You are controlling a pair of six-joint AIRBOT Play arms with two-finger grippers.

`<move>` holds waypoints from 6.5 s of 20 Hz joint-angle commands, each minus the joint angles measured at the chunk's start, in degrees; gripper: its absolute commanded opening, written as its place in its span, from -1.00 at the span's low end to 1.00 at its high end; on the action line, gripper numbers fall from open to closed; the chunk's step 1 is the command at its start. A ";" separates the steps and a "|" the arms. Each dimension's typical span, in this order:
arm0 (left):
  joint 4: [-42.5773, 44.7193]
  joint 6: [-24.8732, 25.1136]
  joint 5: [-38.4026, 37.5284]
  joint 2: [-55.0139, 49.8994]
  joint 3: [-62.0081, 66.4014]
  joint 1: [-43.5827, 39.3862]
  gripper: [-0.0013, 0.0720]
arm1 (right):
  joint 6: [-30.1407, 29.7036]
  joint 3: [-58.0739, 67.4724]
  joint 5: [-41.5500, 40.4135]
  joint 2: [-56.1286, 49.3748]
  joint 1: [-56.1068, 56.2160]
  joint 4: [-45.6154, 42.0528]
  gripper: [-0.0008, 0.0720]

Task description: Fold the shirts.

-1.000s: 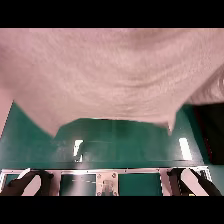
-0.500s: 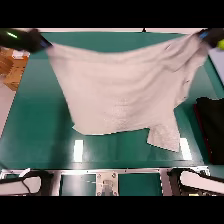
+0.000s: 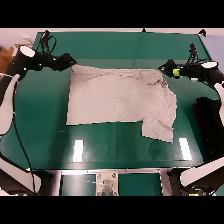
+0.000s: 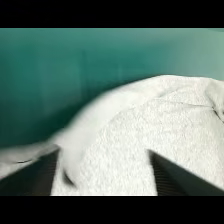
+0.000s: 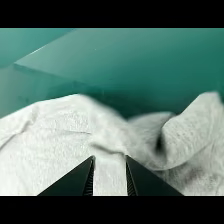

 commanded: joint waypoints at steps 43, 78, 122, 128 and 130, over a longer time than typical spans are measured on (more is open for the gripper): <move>6.99 1.51 -9.79 17.68 -46.23 2.69 -0.91 | -2.99 -33.88 13.42 9.53 -19.56 -10.62 -0.50; -1.01 6.32 -3.48 21.57 -24.83 2.69 -0.91 | -7.80 -22.99 -10.36 26.95 -4.17 -5.49 -0.94; 14.60 -16.17 -21.68 3.06 -11.61 -3.04 0.61 | 6.16 6.51 20.74 -0.44 -10.60 -28.35 -0.42; 25.92 -18.73 -36.59 13.33 -19.63 -2.23 0.61 | 7.50 -3.80 24.37 11.23 -18.21 -28.26 -0.42; 27.17 -19.39 -33.33 23.15 -29.73 -2.19 0.61 | 7.23 -12.85 19.61 17.27 -20.37 -28.04 -0.43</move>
